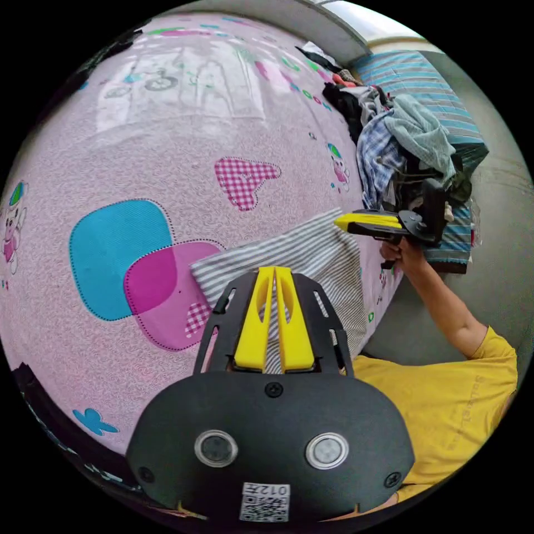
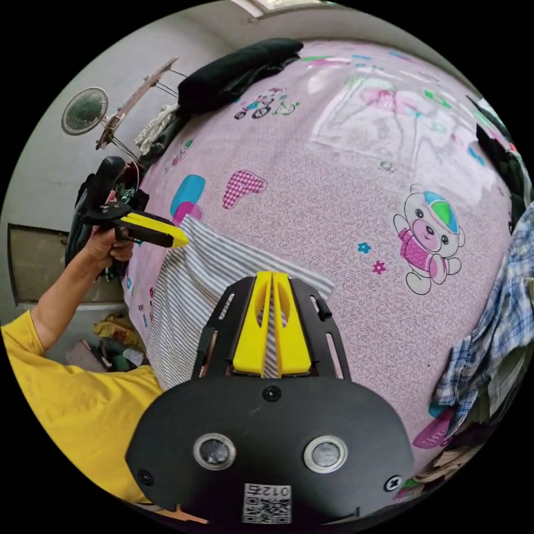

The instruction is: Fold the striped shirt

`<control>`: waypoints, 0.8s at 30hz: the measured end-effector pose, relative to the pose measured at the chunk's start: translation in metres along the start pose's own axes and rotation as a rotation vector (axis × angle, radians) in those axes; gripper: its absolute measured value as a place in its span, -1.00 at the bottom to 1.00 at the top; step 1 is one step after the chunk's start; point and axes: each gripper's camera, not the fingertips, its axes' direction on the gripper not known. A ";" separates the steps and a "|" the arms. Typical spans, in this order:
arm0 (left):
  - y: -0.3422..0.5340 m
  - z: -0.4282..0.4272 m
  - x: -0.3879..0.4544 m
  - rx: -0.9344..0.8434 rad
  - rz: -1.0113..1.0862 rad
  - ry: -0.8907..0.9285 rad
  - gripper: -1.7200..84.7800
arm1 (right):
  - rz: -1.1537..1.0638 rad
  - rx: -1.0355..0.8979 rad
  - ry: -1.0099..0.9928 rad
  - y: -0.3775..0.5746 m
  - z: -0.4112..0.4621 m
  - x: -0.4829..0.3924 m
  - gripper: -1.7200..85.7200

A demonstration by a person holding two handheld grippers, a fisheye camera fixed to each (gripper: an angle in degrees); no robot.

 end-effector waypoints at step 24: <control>0.028 0.017 -0.050 0.197 -0.358 0.146 -0.95 | 0.251 0.186 -0.153 -0.001 0.013 0.017 -0.96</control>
